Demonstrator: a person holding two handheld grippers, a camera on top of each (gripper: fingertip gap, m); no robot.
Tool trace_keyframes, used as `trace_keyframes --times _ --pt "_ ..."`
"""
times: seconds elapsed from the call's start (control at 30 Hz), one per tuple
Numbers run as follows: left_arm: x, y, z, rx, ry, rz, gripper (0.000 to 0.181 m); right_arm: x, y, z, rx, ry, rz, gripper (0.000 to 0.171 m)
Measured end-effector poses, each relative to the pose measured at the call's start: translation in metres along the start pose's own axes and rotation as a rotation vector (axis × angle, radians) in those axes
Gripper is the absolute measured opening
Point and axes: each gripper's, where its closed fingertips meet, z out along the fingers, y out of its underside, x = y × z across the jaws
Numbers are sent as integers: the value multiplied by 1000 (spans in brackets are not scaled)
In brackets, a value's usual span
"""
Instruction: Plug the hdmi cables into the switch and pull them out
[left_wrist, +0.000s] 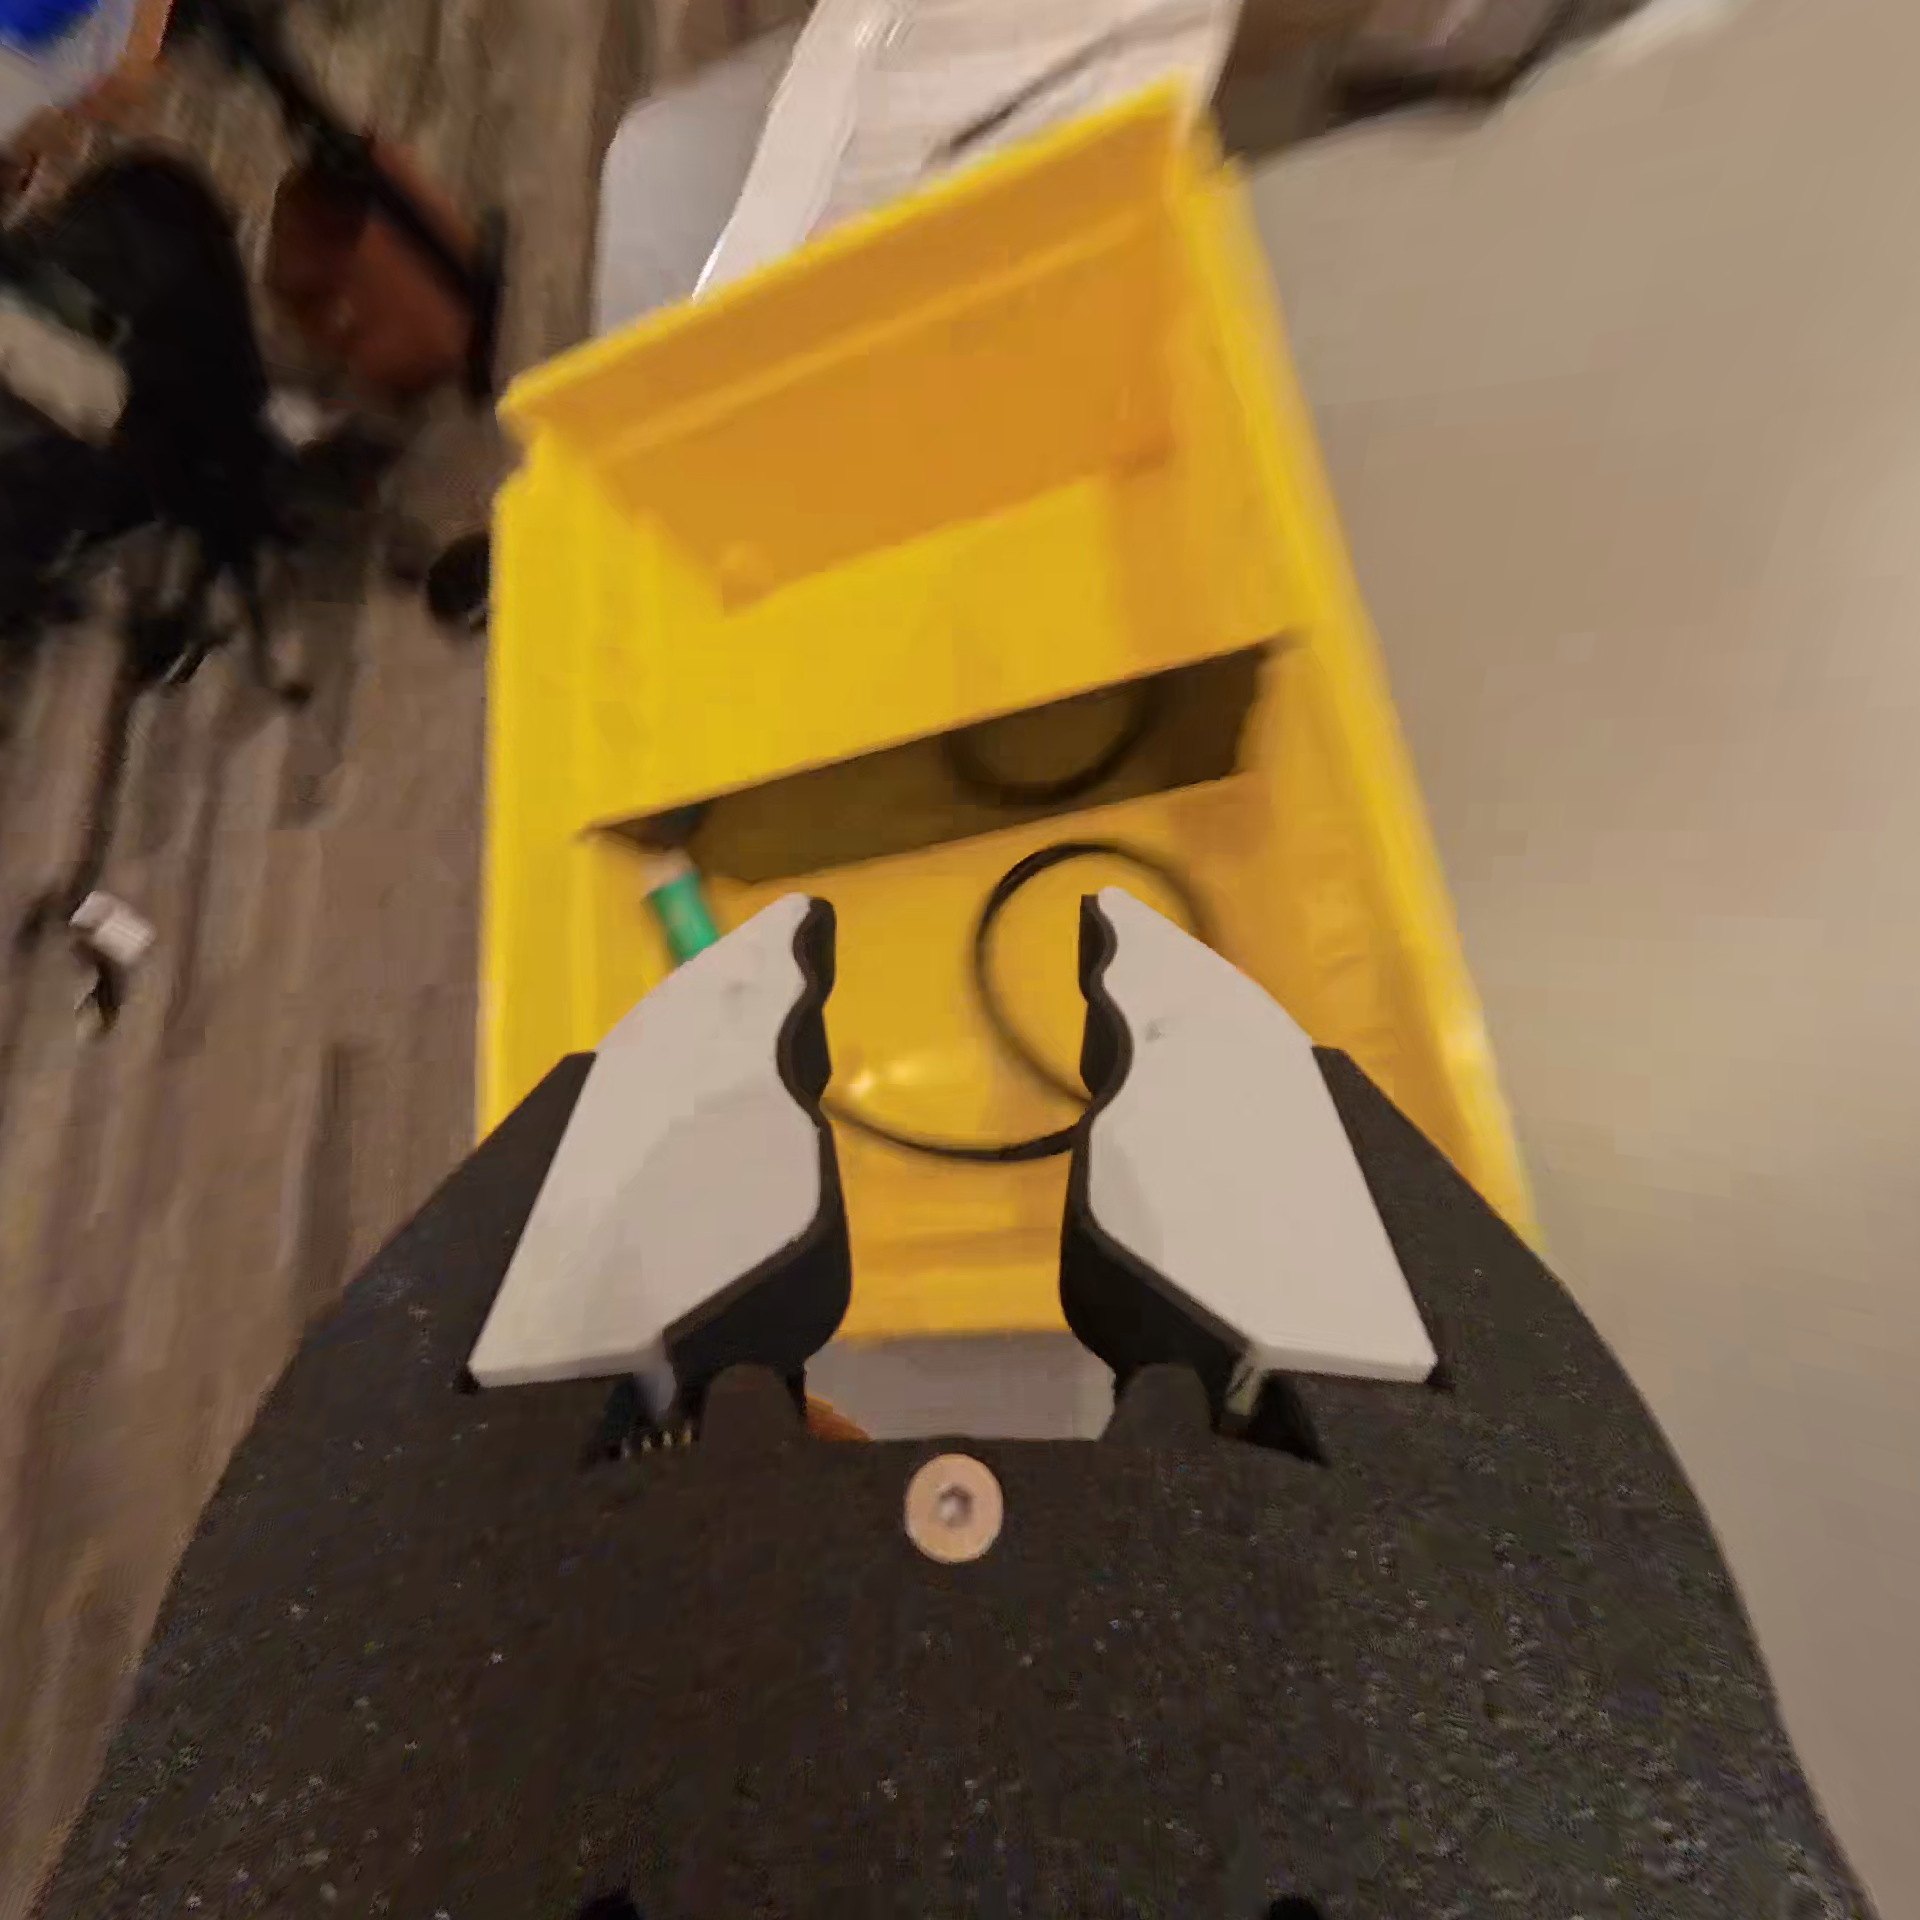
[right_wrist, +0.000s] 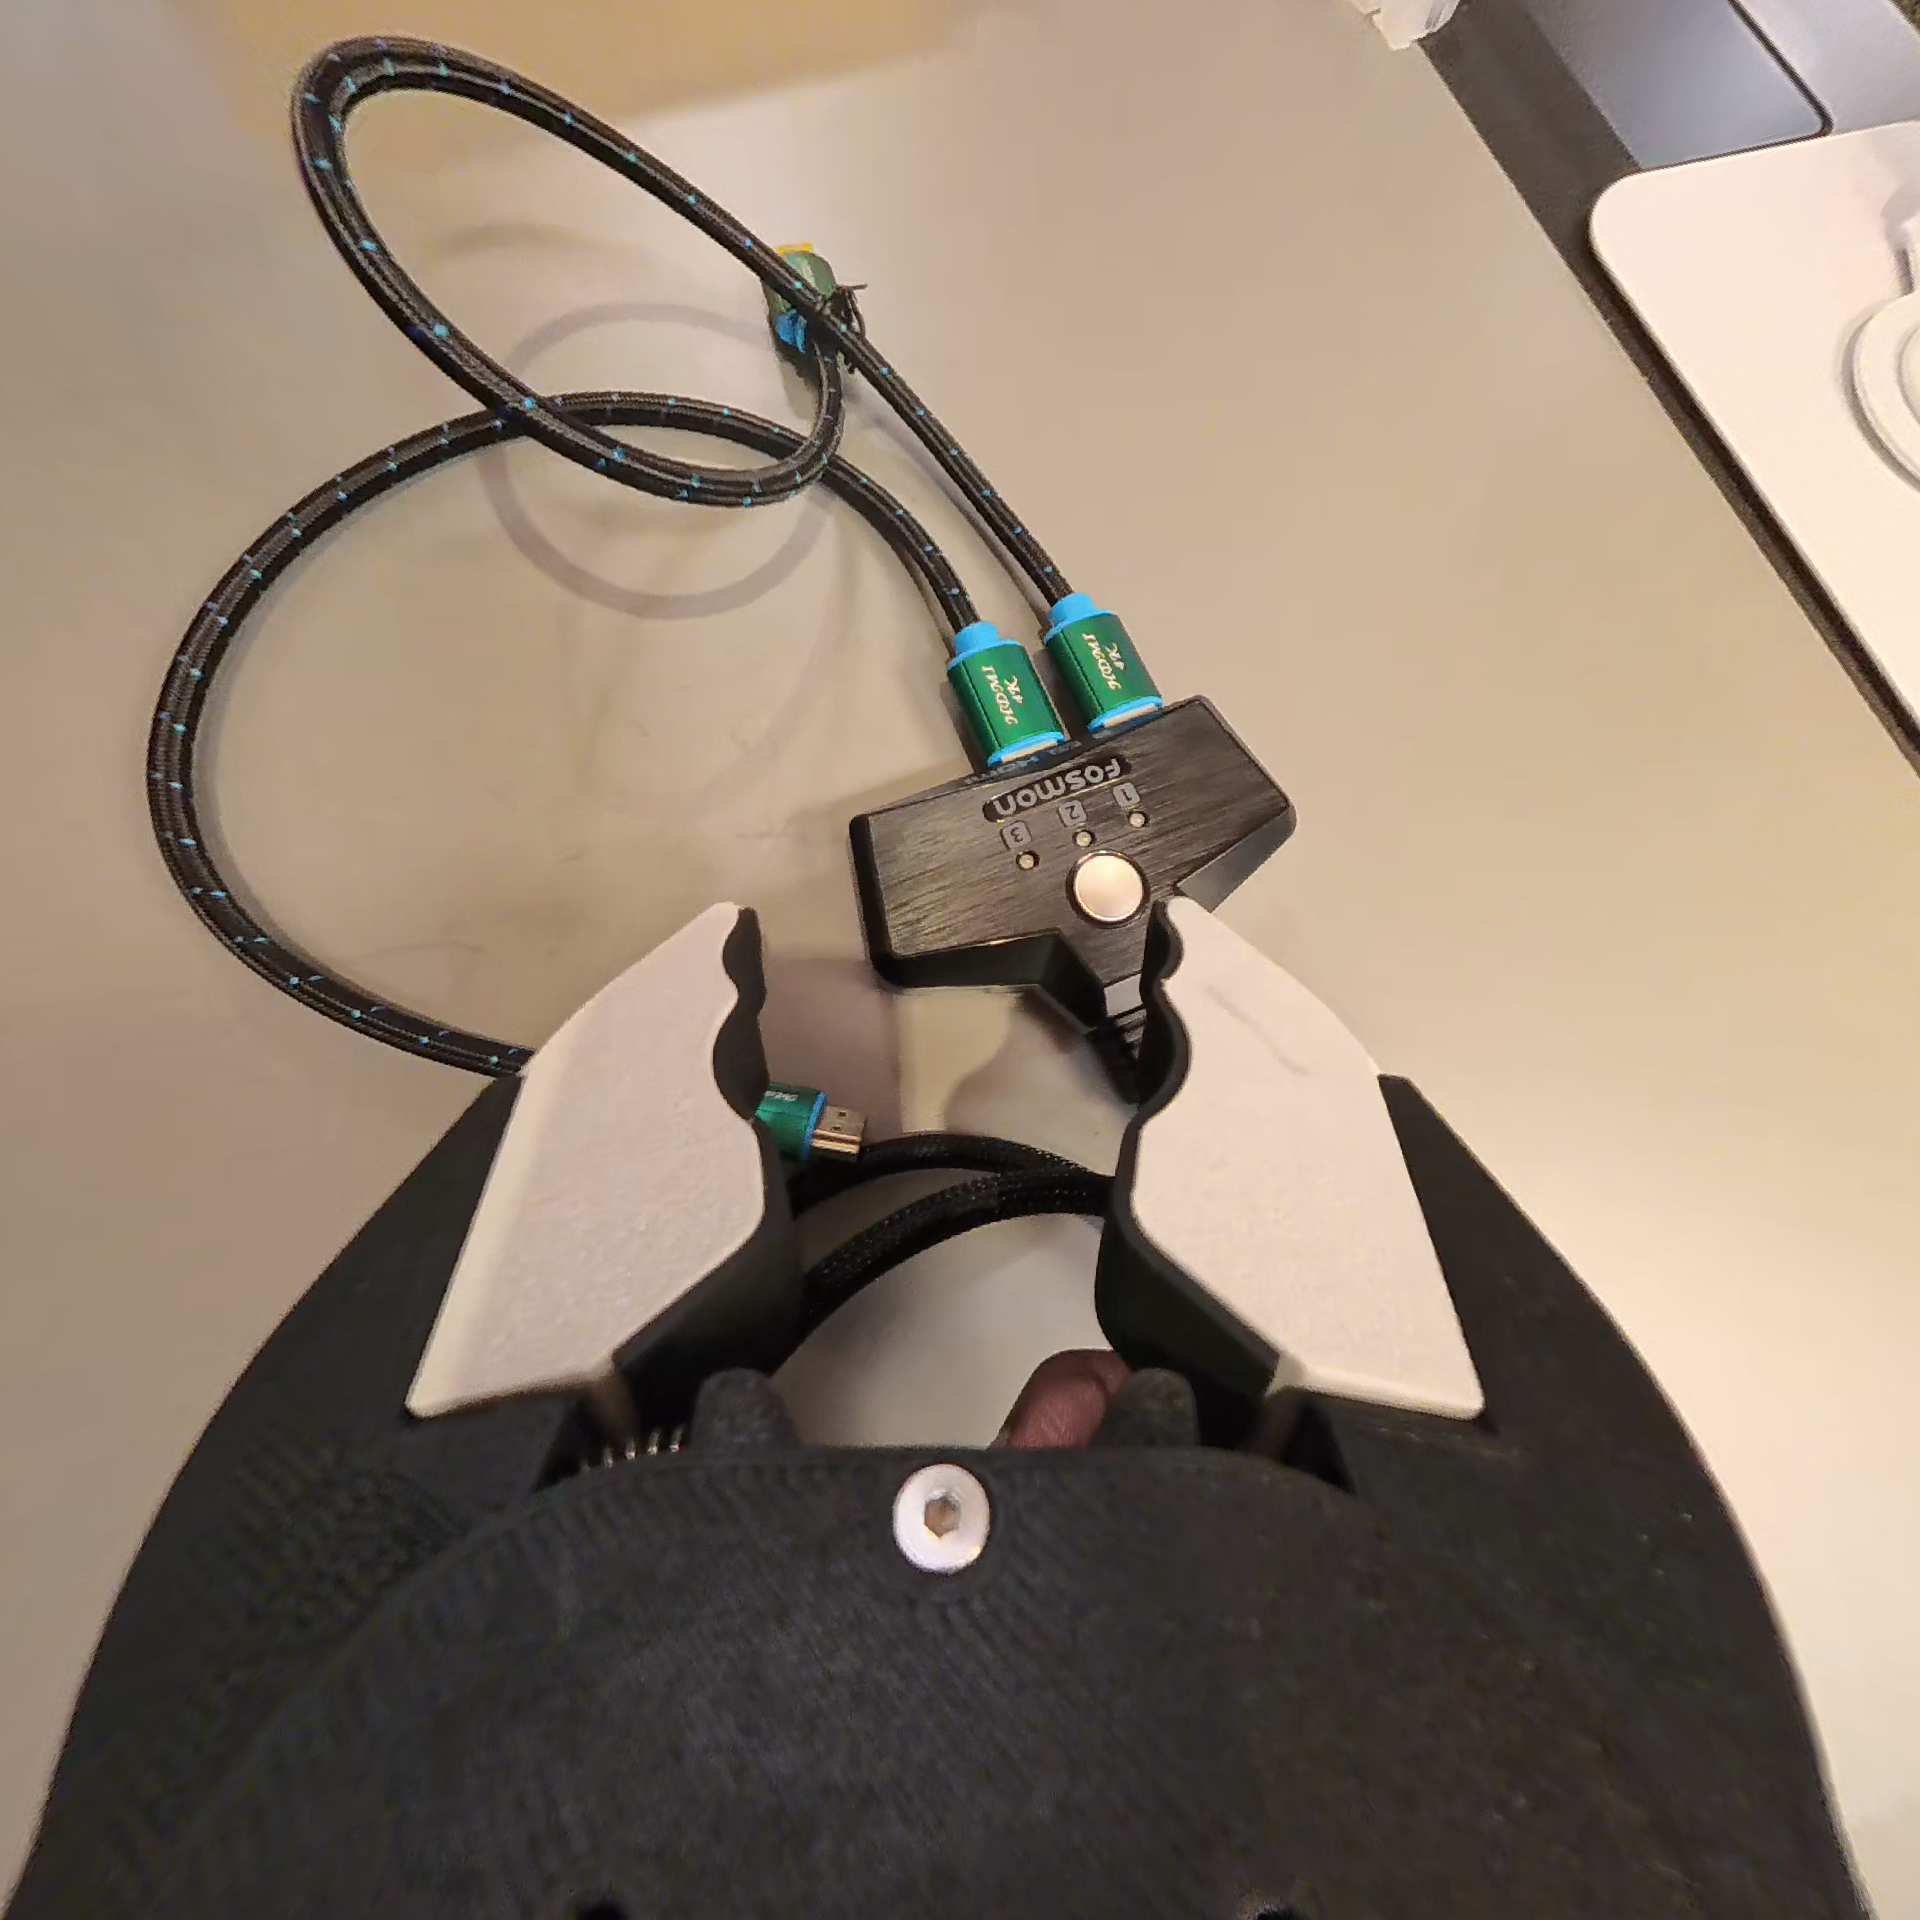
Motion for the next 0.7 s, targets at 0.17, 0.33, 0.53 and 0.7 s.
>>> trace_keyframes --times 0.17,0.33,0.53,0.7 --pt "-52 53 24 -279 -74 -41 41 -2 1 -1 -6 5 -12 70" --pt "-56 80 55 -418 -74 -47 39 -4 2 -3 -8 5 -19 70" --pt "-61 105 82 -557 -149 35 24 -5 3 -5 -5 -1 -19 70" --pt "-71 88 77 -433 -204 50 16 -6 5 -4 -6 -7 -22 70"
